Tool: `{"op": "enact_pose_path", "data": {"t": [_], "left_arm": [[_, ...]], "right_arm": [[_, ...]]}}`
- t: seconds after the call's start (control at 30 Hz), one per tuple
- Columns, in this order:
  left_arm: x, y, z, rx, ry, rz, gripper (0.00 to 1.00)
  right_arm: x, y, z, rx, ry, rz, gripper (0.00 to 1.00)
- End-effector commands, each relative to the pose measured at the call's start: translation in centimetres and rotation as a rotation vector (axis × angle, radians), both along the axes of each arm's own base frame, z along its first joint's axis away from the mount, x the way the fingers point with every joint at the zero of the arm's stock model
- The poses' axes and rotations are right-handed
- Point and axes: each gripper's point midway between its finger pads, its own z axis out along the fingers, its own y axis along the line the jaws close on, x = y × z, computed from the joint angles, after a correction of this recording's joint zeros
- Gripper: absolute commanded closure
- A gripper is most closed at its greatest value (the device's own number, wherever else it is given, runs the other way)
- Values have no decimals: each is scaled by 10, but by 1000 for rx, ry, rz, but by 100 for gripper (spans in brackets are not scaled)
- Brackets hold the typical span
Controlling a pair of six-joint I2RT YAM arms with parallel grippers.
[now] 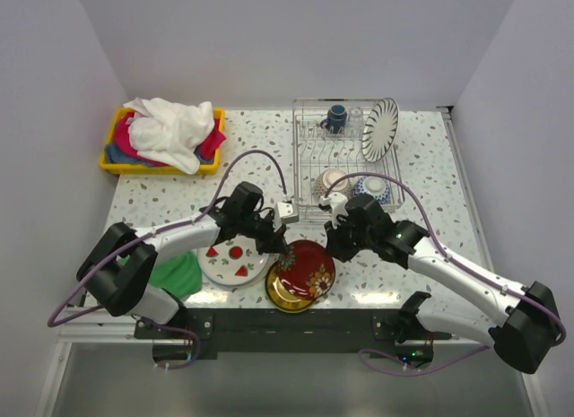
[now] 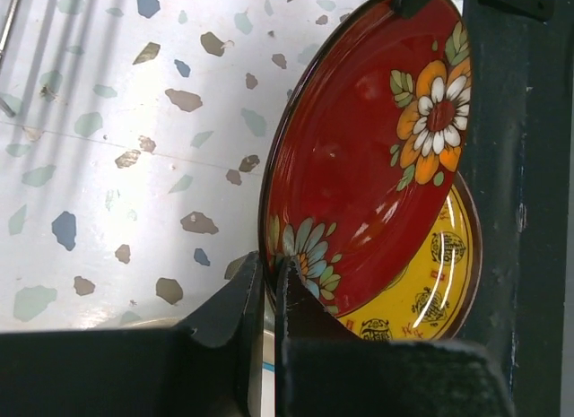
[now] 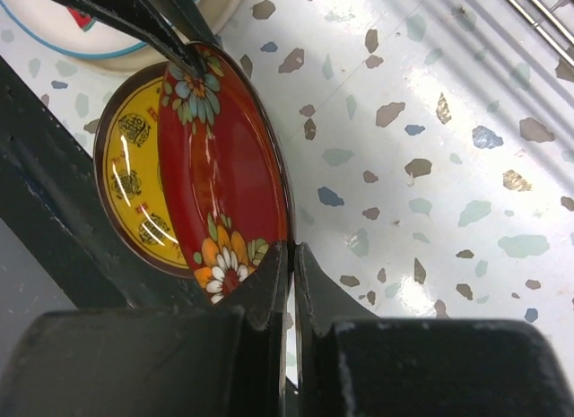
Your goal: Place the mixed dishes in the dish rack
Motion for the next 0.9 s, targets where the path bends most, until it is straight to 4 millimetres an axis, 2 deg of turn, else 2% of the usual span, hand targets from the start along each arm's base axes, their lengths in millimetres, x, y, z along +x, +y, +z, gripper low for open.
{"op": "enact_pose_path", "data": {"t": [0.0,0.03,0.07,0.17,0.23,0.27,0.37,0.4,0.47,0.53,0.57,0.6,0.67,0.7,0.73,0.77,0.83,0.87], "left_arm": [[-3,-18,19,-92,-92,-136,100],[-3,-17,19,-92,-101,-142,100],[-3,-16,19,-91,-103,-145,100],[-1,-16,24,-95,-112,-144,100],[0,-17,27,-102,-113,-137,100],[2,-18,29,-106,-117,-132,100],[5,-19,30,-103,-120,-120,100],[6,-19,30,-99,-120,-112,100],[10,-16,27,-80,-127,-91,100],[21,-15,30,-61,-146,-30,92],[27,-15,32,-52,-156,-3,80],[35,-13,39,-45,-178,35,77],[45,-13,64,-65,-210,69,68],[53,-10,85,-83,-257,112,66],[63,-9,109,-110,-305,140,64],[68,-6,124,-122,-336,171,61],[90,9,168,-156,-433,292,59],[98,15,180,-160,-461,342,58]], "right_arm": [[-3,21,6,104,-18,74,85],[-6,23,6,121,-2,82,57],[-6,25,7,132,-2,84,50],[-9,29,3,156,28,80,37],[-10,30,-1,158,45,70,35],[-12,32,-1,166,53,81,38],[-15,32,-3,165,71,92,61],[-15,33,-1,167,68,94,79],[-16,30,0,156,74,92,100],[-16,28,4,143,73,87,100],[-17,26,6,135,76,89,100],[-11,27,18,132,39,97,100],[-7,20,29,88,11,101,100],[10,20,53,74,-86,94,100],[14,15,58,33,-100,82,100],[26,18,90,50,-174,75,100],[43,10,109,-14,-251,68,100],[53,12,138,8,-315,51,100]]}}
